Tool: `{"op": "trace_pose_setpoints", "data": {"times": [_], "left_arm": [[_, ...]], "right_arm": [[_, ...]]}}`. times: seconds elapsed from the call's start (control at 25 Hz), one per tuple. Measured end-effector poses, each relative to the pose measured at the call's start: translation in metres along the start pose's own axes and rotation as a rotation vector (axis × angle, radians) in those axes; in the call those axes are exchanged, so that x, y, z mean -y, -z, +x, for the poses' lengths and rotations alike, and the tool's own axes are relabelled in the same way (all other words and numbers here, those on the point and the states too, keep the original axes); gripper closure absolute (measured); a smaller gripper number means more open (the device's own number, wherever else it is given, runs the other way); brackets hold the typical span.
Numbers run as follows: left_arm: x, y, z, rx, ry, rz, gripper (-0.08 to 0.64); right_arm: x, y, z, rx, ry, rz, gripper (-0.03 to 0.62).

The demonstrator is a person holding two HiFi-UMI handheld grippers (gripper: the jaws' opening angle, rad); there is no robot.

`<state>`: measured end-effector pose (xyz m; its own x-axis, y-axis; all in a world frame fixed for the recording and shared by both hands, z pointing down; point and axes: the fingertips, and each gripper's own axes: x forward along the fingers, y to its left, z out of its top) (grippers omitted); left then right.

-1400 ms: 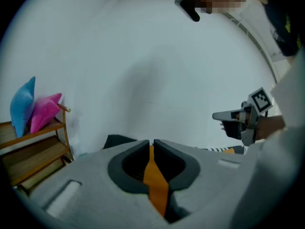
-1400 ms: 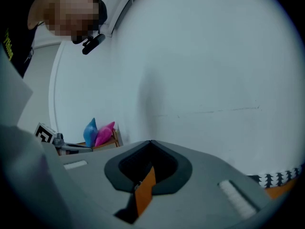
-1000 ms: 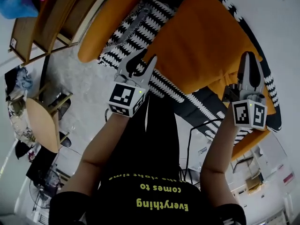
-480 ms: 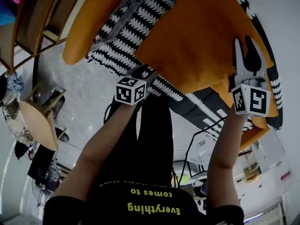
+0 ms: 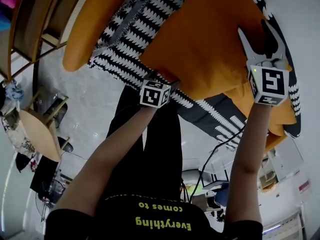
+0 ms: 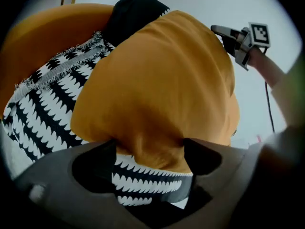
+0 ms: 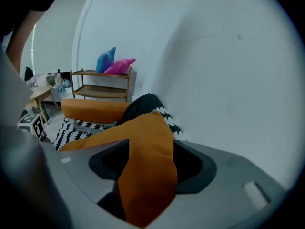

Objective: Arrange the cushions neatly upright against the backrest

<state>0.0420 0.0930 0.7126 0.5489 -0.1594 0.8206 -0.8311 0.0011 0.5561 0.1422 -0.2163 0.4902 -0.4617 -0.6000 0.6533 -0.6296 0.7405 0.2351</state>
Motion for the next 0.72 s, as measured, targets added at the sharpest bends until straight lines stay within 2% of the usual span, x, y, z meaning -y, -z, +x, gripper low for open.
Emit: {"op": "trace_pose_setpoints", "data": {"times": [0.12, 0.24, 0.36, 0.44, 0.52, 0.64, 0.72], "left_arm": [[-0.003, -0.006, 0.007, -0.012, -0.009, 0.015, 0.107], [-0.004, -0.009, 0.011, -0.025, -0.010, 0.020, 0.106], [-0.007, -0.009, 0.012, -0.014, -0.014, 0.034, 0.113], [-0.010, -0.009, 0.010, -0.006, -0.016, 0.051, 0.139], [-0.012, -0.009, 0.005, 0.003, -0.024, 0.072, 0.221], [-0.011, -0.008, -0.003, 0.015, -0.023, 0.110, 0.422], [-0.011, -0.008, -0.006, 0.026, -0.006, 0.118, 0.505]], "right_arm": [[-0.006, 0.002, 0.007, -0.036, -0.021, -0.044, 0.269], [-0.006, -0.005, 0.005, -0.045, -0.006, -0.110, 0.241], [0.002, -0.004, 0.010, -0.101, 0.021, -0.214, 0.239], [0.001, 0.006, 0.020, -0.162, 0.004, -0.250, 0.260], [-0.005, 0.017, 0.030, -0.206, -0.020, -0.259, 0.332], [-0.010, 0.025, 0.034, -0.254, -0.034, -0.279, 0.390], [-0.011, 0.024, 0.033, -0.266, -0.042, -0.274, 0.427]]}}
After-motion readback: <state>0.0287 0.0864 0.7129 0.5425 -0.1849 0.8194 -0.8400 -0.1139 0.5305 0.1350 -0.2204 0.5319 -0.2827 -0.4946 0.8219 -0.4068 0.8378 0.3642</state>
